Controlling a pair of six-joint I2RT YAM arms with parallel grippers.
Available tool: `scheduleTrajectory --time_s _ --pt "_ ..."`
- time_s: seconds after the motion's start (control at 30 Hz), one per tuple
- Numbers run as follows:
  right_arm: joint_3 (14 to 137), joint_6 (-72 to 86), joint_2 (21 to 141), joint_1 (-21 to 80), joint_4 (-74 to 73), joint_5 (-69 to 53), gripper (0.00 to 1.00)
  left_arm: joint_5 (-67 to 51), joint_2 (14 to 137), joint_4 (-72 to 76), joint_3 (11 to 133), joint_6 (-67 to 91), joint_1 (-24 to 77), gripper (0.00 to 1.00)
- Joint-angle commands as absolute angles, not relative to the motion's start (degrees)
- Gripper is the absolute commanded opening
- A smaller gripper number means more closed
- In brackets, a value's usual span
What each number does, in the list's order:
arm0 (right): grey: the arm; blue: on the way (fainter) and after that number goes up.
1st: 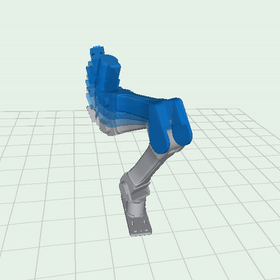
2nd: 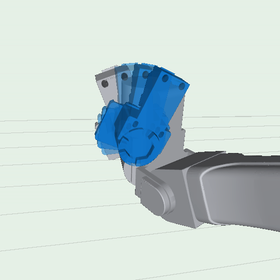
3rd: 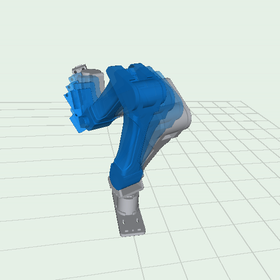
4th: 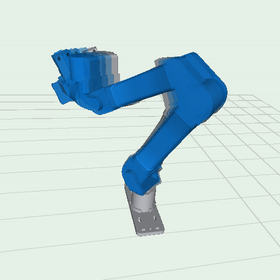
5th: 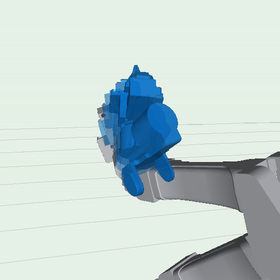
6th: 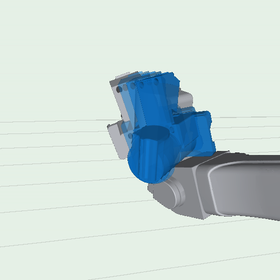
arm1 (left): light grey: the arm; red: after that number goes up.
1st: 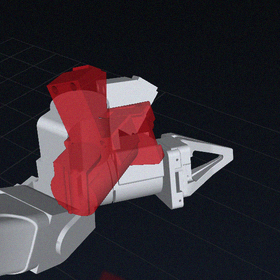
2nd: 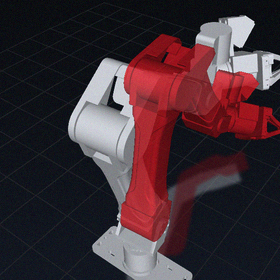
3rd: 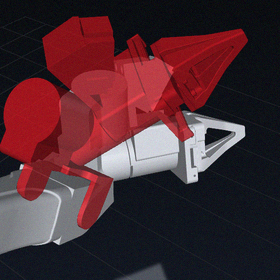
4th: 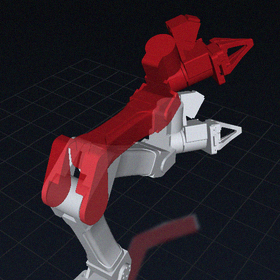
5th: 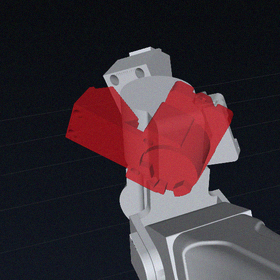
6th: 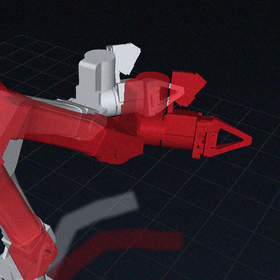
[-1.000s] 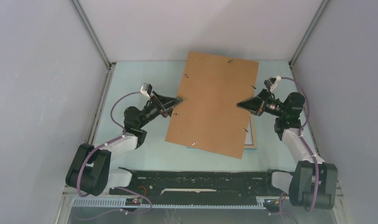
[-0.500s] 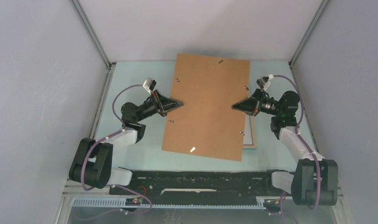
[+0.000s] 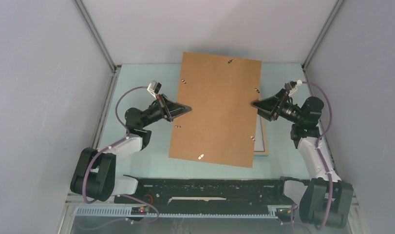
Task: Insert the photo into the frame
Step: Adjust the photo frame item.
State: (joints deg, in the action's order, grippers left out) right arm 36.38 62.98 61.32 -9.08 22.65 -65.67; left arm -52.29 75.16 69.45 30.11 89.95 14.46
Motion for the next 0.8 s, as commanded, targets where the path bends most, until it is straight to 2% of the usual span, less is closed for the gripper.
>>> scheduleTrajectory --time_s 0.0,0.07,0.17,0.27,0.33,0.4,0.47,0.57,0.77 --pt "37.8 69.3 61.7 -11.6 33.0 -63.1 0.82 -49.7 72.4 75.7 31.1 91.4 14.1 0.0" --pt "37.8 74.8 64.1 -14.5 39.1 -65.1 0.78 -49.4 71.7 76.3 31.1 91.6 14.0 0.0" --pt "37.6 83.2 66.2 -15.4 50.7 -67.1 0.76 -48.1 70.8 76.8 30.1 90.2 14.0 0.0" --pt "38.4 84.3 64.7 -14.7 51.0 -67.3 0.77 -46.4 70.1 78.0 29.8 88.2 14.0 0.0" --pt "40.2 79.1 63.1 -14.5 42.6 -66.3 0.76 -45.8 69.9 78.2 29.9 87.2 14.0 0.0" --pt "44.4 68.1 61.6 -14.1 24.8 -63.4 0.64 -45.3 69.6 78.3 29.9 86.4 14.0 0.0" --pt "52.5 55.2 60.8 -13.5 3.6 -57.1 0.58 -45.2 69.0 78.2 29.8 85.3 14.0 0.0" --pt "60.9 40.8 59.9 -11.3 -16.4 -44.8 0.53 -45.0 68.2 76.3 29.7 83.5 14.0 0.0" --pt "73.0 20.4 62.6 -2.6 -29.6 -27.4 0.52 -46.5 67.3 75.6 30.2 80.4 14.0 0.0"
